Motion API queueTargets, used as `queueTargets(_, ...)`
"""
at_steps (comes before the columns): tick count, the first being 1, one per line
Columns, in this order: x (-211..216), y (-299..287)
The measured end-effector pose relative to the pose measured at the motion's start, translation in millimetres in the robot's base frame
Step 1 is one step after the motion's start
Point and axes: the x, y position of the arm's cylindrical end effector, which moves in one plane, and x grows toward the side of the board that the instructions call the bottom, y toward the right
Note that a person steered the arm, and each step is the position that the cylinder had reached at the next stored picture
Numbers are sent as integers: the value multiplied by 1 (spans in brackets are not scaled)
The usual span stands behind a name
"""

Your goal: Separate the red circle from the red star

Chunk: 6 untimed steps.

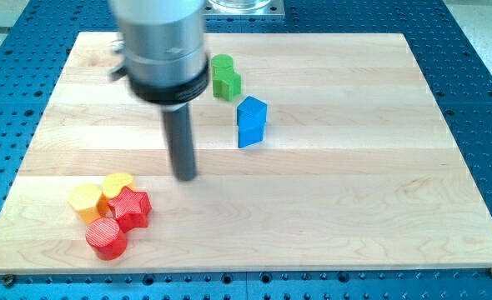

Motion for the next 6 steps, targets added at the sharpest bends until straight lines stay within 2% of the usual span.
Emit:
queueTargets(1, 71, 11)
queueTargets(2, 100, 3)
queueTargets(3, 100, -5)
queueTargets(5, 100, -74)
queueTargets(6, 100, -82)
